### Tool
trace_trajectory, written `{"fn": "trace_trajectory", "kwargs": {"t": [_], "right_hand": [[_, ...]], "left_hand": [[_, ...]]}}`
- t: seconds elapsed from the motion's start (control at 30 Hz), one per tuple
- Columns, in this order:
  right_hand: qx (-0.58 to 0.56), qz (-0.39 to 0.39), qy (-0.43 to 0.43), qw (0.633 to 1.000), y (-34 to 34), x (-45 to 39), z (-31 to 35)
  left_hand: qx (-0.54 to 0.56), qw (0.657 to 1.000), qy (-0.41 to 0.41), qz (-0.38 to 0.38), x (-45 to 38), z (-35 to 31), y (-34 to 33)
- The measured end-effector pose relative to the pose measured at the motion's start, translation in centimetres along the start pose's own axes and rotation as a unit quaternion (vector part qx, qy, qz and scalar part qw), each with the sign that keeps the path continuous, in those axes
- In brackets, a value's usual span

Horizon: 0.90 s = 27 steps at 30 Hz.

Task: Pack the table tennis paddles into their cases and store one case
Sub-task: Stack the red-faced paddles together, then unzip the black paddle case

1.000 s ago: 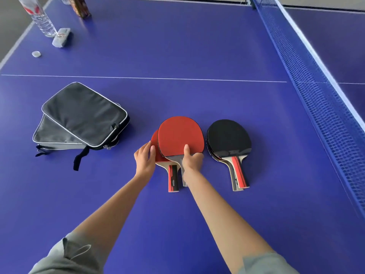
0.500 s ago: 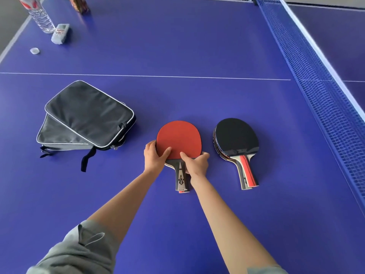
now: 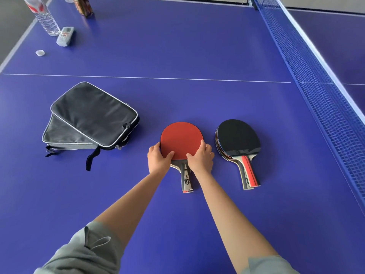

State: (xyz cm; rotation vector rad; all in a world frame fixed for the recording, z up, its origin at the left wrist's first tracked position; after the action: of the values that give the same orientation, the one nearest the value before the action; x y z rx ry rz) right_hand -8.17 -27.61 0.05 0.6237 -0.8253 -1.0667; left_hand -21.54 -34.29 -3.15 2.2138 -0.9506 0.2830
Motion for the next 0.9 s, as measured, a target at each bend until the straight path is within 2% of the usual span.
{"fn": "trace_trajectory", "kwargs": {"t": [0.13, 0.27, 0.4, 0.5, 0.6, 0.77, 0.9], "right_hand": [[-0.005, 0.023, 0.011, 1.000, -0.1, -0.1, 0.2], [0.051, 0.021, 0.034, 0.998, 0.5, 0.4, 0.5], [0.140, -0.020, 0.160, 0.977, 0.1, 1.4, 2.4], [0.122, 0.010, 0.258, 0.958, -1.7, 2.1, 5.2], [0.085, 0.029, 0.313, 0.946, -3.6, 2.6, 8.7], [0.025, 0.045, 0.316, 0.947, -5.9, 2.8, 14.0], [-0.018, 0.058, 0.280, 0.958, -8.3, 2.3, 17.5]], "left_hand": [[-0.094, 0.995, -0.010, 0.017, 0.4, -1.0, 0.1], [-0.253, 0.966, -0.052, 0.020, 1.2, -1.6, 1.6], [-0.292, 0.949, -0.118, -0.007, 2.3, -1.4, 4.8], [-0.303, 0.936, -0.173, -0.039, 2.4, -1.1, 8.2], [-0.278, 0.943, -0.159, -0.089, 1.5, -0.7, 12.6], [-0.290, 0.938, -0.120, -0.149, -1.9, 0.3, 19.9], [-0.337, 0.916, -0.151, -0.156, -6.6, 0.2, 24.7]]}}
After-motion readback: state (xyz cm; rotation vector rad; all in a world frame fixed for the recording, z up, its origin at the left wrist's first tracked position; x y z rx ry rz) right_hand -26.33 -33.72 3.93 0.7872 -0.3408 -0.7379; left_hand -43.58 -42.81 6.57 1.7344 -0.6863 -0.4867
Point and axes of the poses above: each hand's wrist, its own x-axis away from the middle knuckle, its own y-axis out of the back of the hand, z = x × y, the point moved 4 cm from there along -x, towards the middle knuckle, and after that the axes turned 10 degrees about y, right-handed, at the moved point
